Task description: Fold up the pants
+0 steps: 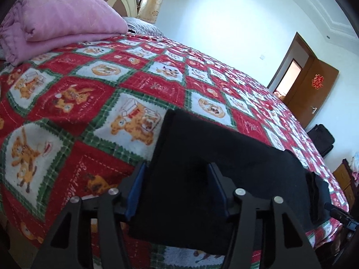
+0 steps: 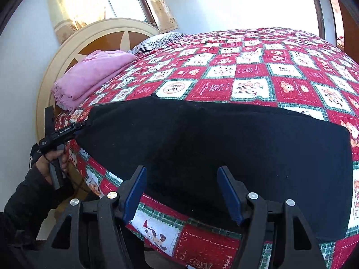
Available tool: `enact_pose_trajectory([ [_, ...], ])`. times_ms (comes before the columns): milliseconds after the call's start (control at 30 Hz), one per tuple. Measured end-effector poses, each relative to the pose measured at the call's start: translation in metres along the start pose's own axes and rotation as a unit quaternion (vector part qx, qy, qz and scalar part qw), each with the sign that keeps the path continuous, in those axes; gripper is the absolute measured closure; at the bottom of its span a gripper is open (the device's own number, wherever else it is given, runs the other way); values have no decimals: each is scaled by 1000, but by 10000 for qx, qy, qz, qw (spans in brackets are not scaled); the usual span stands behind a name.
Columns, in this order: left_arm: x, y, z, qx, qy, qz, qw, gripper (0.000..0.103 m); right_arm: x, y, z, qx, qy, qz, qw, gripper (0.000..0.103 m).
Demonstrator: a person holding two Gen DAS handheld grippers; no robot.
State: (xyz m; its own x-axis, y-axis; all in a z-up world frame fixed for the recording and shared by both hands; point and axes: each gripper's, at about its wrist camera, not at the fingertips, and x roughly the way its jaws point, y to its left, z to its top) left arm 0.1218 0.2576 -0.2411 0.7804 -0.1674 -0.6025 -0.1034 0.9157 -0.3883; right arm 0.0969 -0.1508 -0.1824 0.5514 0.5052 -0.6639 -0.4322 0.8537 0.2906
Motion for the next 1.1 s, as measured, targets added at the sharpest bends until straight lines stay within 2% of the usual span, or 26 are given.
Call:
enact_pose_trajectory([
  [133, -8, -1, 2, 101, -40, 18, 9999, 69, -1, 1, -1, -7, -35, -4, 10000, 36],
  [233, -8, 4, 2, 37, -42, -65, 10000, 71, 0, 0, -2, -4, -9, -15, 10000, 36],
  [333, -4, 8, 0, -48, -106, -95, 9999, 63, 3, -2, -3, 22, 22, -13, 10000, 36],
  [400, -7, 4, 0, 1, -96, -88, 9999, 71, 2, -2, -3, 27, 15, -38, 10000, 36],
  [433, -10, -2, 2, 125, -92, -63, 9999, 81, 2, -1, -3, 30, -1, -45, 10000, 36],
  [467, -13, -7, 3, 241, -91, -86, 9996, 86, 0, -1, -2, 35, -45, -42, 10000, 36],
  [533, -20, -9, 8, 173, -99, -333, 9992, 87, -5, -3, 0, 61, -126, -37, 9999, 36],
  [767, -11, 3, 3, -29, 7, -249, 9997, 86, -11, -12, 3, 254, -225, -56, 9994, 36],
  [800, -10, 6, 3, -109, 3, -275, 9996, 85, -10, -12, 3, 274, -221, -67, 9994, 36],
  [867, -8, 12, 2, -261, -4, -231, 9994, 70, -10, -14, 3, 309, -205, -73, 9993, 36],
  [933, -6, 14, 0, -321, -56, -288, 9991, 69, -9, -13, 2, 319, -187, -82, 9993, 36],
  [1033, -6, 10, -2, -195, -48, -324, 9993, 69, -8, -12, 2, 296, -182, -100, 9993, 36],
  [1067, -7, 9, -2, -142, -19, -357, 9993, 78, -8, -12, 2, 295, -180, -105, 9993, 36],
  [1100, -8, 8, -1, -115, -24, -402, 9991, 83, -7, -12, 2, 299, -181, -110, 9993, 36],
])
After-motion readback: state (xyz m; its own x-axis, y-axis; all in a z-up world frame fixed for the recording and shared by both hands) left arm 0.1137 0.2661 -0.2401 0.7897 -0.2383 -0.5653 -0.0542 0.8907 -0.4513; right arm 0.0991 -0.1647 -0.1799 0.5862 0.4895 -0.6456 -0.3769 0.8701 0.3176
